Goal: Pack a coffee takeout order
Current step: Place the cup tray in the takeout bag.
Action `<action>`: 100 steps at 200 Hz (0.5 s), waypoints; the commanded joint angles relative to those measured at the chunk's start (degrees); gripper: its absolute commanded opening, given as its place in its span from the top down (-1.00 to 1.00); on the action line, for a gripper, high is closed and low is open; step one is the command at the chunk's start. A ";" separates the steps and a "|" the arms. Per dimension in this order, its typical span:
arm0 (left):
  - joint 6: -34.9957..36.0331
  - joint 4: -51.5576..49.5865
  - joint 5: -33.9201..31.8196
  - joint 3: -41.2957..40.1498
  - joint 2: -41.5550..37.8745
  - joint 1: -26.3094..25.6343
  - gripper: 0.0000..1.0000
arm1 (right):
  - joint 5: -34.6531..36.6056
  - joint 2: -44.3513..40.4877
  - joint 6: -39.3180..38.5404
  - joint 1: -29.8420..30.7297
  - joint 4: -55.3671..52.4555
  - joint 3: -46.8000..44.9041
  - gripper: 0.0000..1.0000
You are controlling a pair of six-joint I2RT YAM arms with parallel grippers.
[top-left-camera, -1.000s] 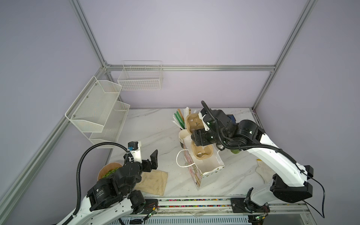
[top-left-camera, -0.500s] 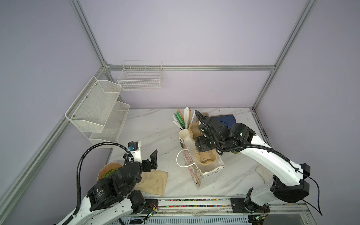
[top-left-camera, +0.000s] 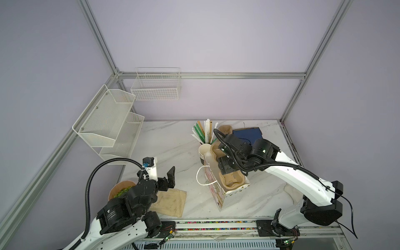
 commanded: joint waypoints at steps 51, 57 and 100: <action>1.56 0.13 -0.67 1.55 0.48 0.21 -0.99 | -1.25 -0.60 0.39 2.34 -1.76 -3.09 -0.46; 1.56 0.08 -0.73 1.55 0.47 0.21 -1.00 | -1.32 -0.59 0.39 2.43 -2.11 -3.19 -0.46; 1.65 0.21 -0.65 1.63 0.72 0.20 -0.99 | -1.10 -1.98 0.79 2.61 -2.74 -3.94 -0.46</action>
